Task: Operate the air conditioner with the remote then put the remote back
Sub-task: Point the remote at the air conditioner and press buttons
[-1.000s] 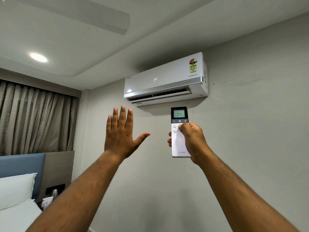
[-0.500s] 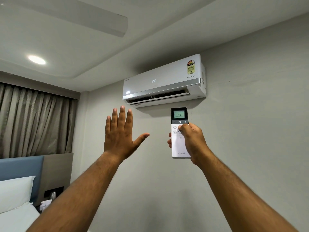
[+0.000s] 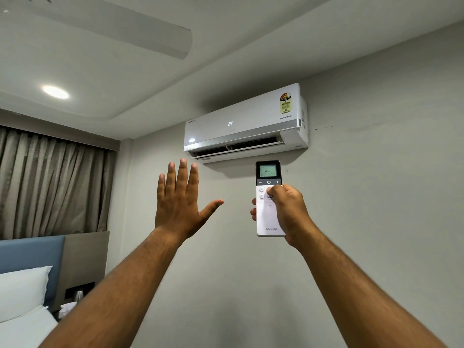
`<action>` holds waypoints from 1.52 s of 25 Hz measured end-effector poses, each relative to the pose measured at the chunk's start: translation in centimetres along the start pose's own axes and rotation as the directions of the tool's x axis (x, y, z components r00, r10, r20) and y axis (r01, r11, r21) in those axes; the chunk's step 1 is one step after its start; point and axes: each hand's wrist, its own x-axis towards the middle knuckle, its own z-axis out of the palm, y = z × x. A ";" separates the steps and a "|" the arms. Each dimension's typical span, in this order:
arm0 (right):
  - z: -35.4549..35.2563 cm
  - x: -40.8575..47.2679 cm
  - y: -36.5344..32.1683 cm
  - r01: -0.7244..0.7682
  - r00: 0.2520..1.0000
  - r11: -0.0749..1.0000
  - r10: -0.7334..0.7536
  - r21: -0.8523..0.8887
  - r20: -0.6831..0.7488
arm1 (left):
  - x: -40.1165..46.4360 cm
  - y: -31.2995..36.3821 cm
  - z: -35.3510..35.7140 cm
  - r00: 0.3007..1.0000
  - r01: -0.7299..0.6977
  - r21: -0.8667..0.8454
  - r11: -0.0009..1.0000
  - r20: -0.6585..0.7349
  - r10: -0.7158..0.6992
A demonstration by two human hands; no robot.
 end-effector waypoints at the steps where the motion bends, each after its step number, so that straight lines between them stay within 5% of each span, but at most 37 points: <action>1: 0.0 -0.1 0.0 0.000 1.000 1.000 0.000 -0.002 0.002 | 0.0 0.0 0.0 1.000 0.000 0.000 1.000 -0.001 0.000; 38: 1.0 -0.6 0.0 -0.015 1.000 0.999 0.015 -0.029 0.015 | 0.3 -0.4 -1.7 1.000 0.011 0.017 1.000 -0.015 -0.010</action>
